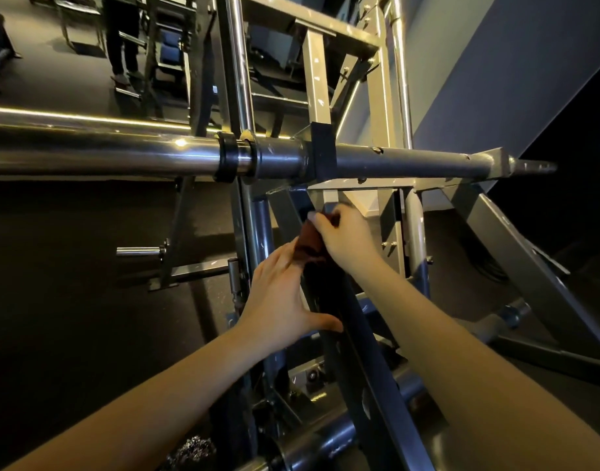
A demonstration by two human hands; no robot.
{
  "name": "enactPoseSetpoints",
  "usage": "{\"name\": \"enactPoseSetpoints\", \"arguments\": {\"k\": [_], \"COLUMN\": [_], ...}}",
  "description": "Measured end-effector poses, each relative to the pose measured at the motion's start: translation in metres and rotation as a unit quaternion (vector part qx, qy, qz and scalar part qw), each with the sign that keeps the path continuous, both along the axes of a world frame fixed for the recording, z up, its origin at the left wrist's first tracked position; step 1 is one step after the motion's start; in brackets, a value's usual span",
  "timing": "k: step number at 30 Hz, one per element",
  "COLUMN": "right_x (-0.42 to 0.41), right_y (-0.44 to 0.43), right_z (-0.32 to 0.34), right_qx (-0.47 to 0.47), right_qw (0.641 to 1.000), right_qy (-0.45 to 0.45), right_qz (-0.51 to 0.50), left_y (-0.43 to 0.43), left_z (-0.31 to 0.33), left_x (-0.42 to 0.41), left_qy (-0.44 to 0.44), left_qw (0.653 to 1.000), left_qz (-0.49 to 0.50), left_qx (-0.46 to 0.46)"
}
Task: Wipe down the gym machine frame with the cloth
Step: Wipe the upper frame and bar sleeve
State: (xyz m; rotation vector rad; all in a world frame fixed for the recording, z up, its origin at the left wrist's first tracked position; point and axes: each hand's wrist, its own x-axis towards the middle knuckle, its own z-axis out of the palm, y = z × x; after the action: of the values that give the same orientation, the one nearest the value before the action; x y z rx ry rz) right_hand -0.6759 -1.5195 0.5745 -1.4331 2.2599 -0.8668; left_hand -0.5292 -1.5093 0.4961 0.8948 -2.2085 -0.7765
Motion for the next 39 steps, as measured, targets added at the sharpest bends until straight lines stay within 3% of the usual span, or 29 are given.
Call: {"name": "enactPoseSetpoints", "arguments": {"k": [5,10,13,19,22,25,32,36,39], "right_x": [-0.001,-0.007,-0.011,-0.040,-0.028,-0.002,0.021,0.024,0.026], "right_y": [0.000,-0.049,-0.008,0.090,0.103,0.101,0.107,0.110,0.109], "right_z": [0.006,0.018,0.005,0.018,0.033,0.042,0.056,0.060,0.060], "right_qx": [0.041,0.022,0.012,0.141,0.042,-0.009,-0.054,-0.067,-0.056], "right_qw": [0.996,0.995,0.996,0.984,0.997,0.999,0.986,0.958,0.957], "right_qy": [0.080,0.088,0.080,0.109,0.045,-0.034,-0.153,-0.275,-0.279], "right_qz": [0.012,-0.040,-0.022,-0.013,-0.044,-0.008,0.040,0.035,0.058], "left_y": [0.000,0.006,0.009,0.024,0.031,0.038,0.038,0.027,0.016], "left_z": [-0.008,-0.003,-0.011,-0.001,0.009,0.028,0.059,0.064,0.068], "left_x": [-0.001,-0.003,-0.002,0.018,0.028,0.029,0.020,0.017,0.021], "left_qy": [0.027,-0.034,-0.017,0.019,0.086,0.158,0.153,0.192,0.224], "left_qw": [0.999,0.997,0.998,0.999,0.994,0.986,0.984,0.981,0.970], "left_qz": [-0.001,0.030,0.053,0.027,0.041,0.031,0.055,0.038,-0.002], "left_qx": [0.026,0.056,0.035,0.034,0.045,-0.042,-0.074,0.014,0.094]}}
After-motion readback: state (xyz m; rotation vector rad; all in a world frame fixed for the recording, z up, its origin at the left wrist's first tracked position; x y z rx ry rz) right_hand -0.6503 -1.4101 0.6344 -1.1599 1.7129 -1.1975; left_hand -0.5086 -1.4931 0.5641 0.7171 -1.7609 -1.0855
